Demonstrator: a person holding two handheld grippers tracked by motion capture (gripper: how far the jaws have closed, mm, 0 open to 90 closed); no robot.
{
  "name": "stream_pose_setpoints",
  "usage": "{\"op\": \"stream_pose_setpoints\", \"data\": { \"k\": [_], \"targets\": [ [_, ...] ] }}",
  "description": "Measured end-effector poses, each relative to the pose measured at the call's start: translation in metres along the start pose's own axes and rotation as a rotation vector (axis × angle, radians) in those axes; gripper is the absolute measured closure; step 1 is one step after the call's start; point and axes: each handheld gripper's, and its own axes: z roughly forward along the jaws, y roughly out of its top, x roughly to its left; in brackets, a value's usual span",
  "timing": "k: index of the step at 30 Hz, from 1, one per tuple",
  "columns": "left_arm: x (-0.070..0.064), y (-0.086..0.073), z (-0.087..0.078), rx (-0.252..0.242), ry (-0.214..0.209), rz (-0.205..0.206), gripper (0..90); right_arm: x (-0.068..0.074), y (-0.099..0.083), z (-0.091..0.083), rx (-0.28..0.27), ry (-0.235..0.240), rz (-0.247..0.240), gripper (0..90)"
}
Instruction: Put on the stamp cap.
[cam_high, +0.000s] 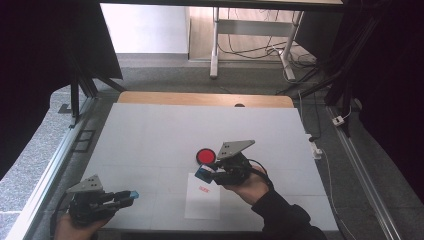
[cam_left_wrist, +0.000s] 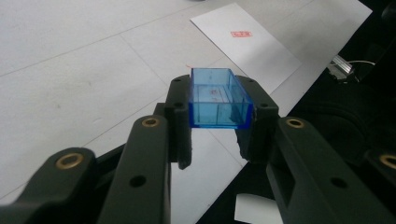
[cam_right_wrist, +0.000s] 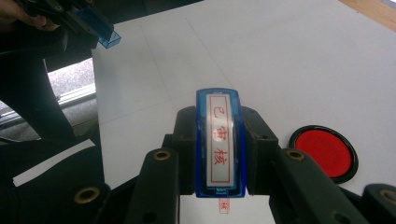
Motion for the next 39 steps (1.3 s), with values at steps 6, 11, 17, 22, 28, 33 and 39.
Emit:
{"op": "stream_pose_setpoints", "data": {
  "k": [6, 11, 17, 22, 28, 33, 39],
  "targets": [
    [-0.006, 0.005, 0.003, 0.015, -0.002, 0.042, 68.2, 0.002, 0.001, -0.001, -0.004, 0.001, -0.009, 71.1],
    [-0.008, 0.008, 0.003, 0.016, -0.008, 0.040, 68.2, 0.004, 0.001, -0.001, -0.001, 0.003, -0.024, 71.0],
    [-0.010, 0.012, 0.004, 0.014, -0.022, 0.054, 68.2, 0.005, 0.001, 0.000, 0.007, 0.012, -0.032, 71.0],
    [-0.014, 0.019, 0.009, 0.031, -0.028, 0.083, 68.2, 0.004, 0.002, -0.001, 0.005, 0.014, -0.026, 71.0],
    [-0.017, 0.028, 0.014, 0.042, -0.053, 0.098, 68.2, 0.004, 0.002, -0.003, -0.003, 0.018, -0.024, 71.0],
    [-0.019, 0.034, 0.021, 0.061, -0.077, 0.120, 68.2, 0.005, 0.003, -0.002, -0.005, 0.024, -0.025, 71.0],
    [-0.021, 0.040, 0.029, 0.074, -0.117, 0.165, 68.2, 0.004, 0.003, -0.004, -0.010, 0.028, -0.021, 71.1]
  ]
}}
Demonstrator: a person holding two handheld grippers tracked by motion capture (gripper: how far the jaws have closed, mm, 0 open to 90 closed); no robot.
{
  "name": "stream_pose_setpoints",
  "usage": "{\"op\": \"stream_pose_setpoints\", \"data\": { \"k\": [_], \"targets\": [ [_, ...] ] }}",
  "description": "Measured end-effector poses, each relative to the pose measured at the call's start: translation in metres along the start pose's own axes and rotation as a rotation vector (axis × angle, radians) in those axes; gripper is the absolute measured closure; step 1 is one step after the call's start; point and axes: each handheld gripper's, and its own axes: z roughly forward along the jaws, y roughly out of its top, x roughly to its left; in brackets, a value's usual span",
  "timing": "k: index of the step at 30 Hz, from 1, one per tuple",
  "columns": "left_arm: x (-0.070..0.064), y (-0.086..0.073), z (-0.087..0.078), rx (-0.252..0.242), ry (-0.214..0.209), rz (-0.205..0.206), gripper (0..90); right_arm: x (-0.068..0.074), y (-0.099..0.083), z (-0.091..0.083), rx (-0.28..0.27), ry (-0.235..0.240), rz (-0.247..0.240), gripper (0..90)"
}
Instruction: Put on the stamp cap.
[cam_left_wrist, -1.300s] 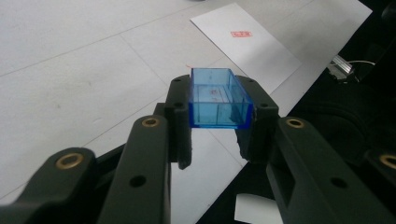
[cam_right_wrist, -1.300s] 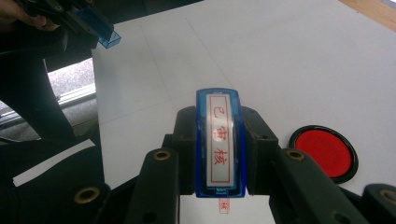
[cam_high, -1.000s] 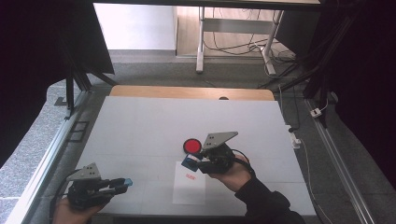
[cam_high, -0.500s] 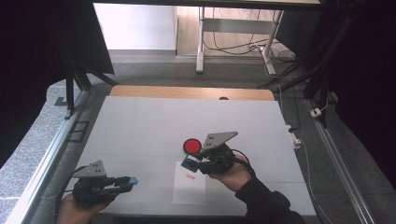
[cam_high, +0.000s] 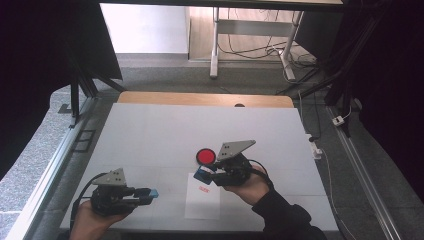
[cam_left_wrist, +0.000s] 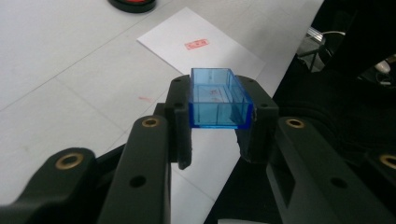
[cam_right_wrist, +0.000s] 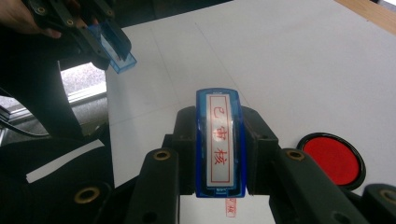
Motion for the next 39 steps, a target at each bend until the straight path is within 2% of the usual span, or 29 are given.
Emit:
{"op": "stream_pose_setpoints", "data": {
  "k": [10, 19, 32, 39],
  "targets": [
    [0.000, 0.014, 0.016, 0.009, -0.080, 0.071, 68.2, 0.001, 0.002, -0.003, -0.020, 0.024, 0.009, 71.0],
    [-0.001, 0.031, 0.033, 0.017, -0.124, 0.139, 68.2, 0.003, 0.005, -0.005, -0.041, 0.045, 0.017, 71.1],
    [0.002, 0.054, 0.056, 0.004, -0.218, 0.244, 68.4, 0.004, 0.008, -0.011, -0.062, 0.073, -0.005, 71.1],
    [0.003, 0.065, 0.066, -0.013, -0.268, 0.272, 68.4, 0.004, 0.010, -0.014, -0.079, 0.098, -0.013, 71.1]
  ]
}}
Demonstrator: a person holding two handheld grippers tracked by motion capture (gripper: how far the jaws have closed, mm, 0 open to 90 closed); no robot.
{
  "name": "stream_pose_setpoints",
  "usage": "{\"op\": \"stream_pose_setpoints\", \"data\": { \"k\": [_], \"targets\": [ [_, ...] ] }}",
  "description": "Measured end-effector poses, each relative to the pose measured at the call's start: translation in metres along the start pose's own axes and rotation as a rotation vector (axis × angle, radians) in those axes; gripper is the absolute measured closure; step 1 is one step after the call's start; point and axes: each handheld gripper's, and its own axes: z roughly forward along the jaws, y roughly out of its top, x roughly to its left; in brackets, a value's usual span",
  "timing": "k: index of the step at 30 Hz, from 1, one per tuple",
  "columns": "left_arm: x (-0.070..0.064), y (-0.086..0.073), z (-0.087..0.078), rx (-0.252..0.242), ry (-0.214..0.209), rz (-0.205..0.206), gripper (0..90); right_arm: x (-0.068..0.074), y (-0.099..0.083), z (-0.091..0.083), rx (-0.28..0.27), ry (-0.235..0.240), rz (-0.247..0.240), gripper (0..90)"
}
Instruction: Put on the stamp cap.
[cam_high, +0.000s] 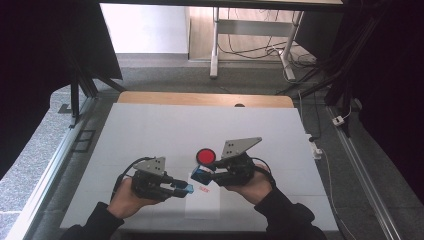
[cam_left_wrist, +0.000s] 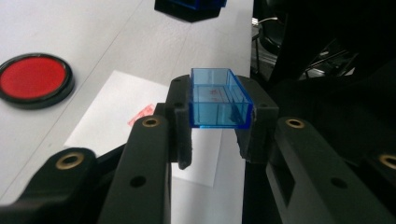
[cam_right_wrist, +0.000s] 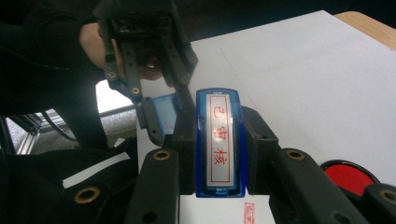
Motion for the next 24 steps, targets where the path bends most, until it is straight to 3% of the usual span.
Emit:
{"op": "stream_pose_setpoints", "data": {
  "k": [14, 24],
  "targets": [
    [0.014, 0.017, 0.013, -0.025, -0.103, 0.036, 68.5, -0.001, 0.001, -0.002, -0.026, 0.063, 0.009, 71.1],
    [0.019, 0.017, 0.016, -0.040, -0.164, 0.052, 68.6, 0.001, 0.001, 0.001, -0.024, 0.111, 0.002, 71.1]
  ]
}}
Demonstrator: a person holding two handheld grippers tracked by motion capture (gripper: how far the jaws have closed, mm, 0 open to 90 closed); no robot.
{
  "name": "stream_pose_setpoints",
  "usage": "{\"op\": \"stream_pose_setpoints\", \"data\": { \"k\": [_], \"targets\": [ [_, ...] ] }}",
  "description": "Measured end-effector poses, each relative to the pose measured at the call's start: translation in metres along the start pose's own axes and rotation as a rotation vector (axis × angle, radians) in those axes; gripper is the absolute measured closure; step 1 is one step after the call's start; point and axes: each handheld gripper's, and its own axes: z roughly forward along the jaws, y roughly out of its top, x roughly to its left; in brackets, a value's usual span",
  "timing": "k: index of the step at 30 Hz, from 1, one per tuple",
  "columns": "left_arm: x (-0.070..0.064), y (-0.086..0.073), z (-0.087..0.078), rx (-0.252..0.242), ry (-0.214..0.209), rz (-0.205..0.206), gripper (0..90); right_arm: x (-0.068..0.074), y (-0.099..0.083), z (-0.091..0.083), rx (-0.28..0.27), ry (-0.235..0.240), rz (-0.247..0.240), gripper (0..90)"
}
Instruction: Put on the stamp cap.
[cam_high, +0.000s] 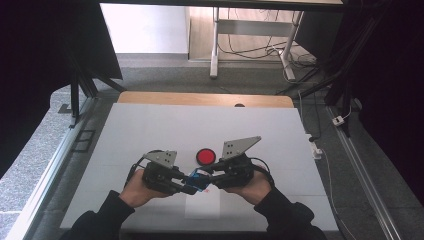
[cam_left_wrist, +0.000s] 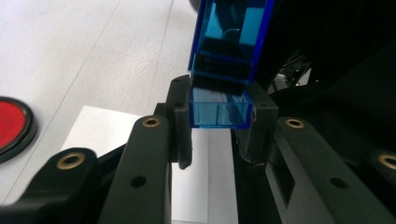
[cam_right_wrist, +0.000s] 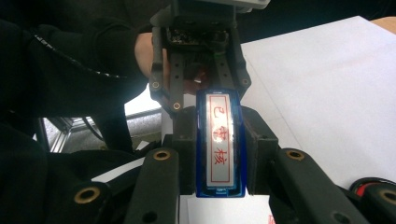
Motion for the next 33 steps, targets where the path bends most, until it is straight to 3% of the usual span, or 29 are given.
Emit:
{"op": "stream_pose_setpoints", "data": {
  "k": [11, 22, 28, 33],
  "targets": [
    [0.0026, -0.0005, 0.0006, -0.034, -0.073, 0.015, 68.7, 0.0005, -0.0001, 0.0015, 0.002, 0.039, -0.002, 71.1],
    [-0.0024, 0.0020, -0.0027, -0.041, -0.070, 0.075, 69.0, -0.0032, -0.0030, 0.0024, -0.037, 0.100, 0.041, 71.2],
    [-0.0016, 0.0004, -0.0016, -0.040, -0.064, 0.082, 68.7, -0.0022, -0.0025, 0.0031, -0.024, 0.091, 0.032, 71.1],
    [-0.0003, -0.0004, -0.0003, -0.043, -0.048, 0.062, 67.3, -0.0018, -0.0022, 0.0031, -0.013, 0.072, 0.023, 71.1]
  ]
}}
